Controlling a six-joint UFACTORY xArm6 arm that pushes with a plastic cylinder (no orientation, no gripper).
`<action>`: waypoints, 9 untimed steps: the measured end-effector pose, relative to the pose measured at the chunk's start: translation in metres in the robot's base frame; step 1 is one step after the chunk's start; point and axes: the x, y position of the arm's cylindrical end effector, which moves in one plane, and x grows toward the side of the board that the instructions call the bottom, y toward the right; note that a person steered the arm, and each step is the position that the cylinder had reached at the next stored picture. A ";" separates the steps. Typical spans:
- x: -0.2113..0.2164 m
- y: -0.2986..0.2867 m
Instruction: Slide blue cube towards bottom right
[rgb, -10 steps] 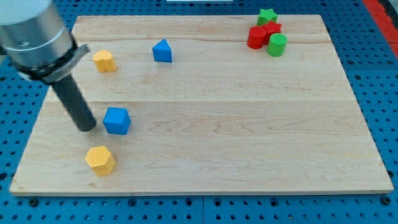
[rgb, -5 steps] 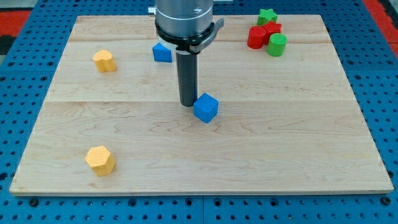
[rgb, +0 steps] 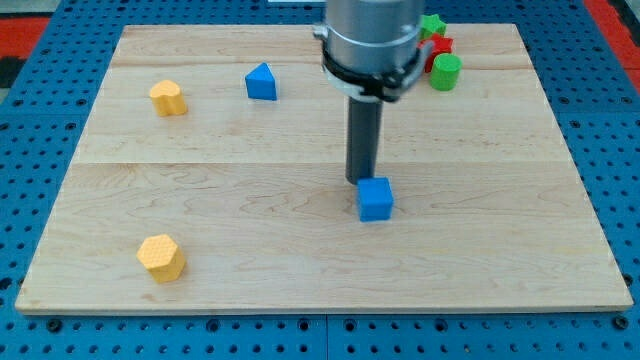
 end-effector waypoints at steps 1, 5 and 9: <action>0.011 0.000; 0.030 -0.015; 0.060 0.061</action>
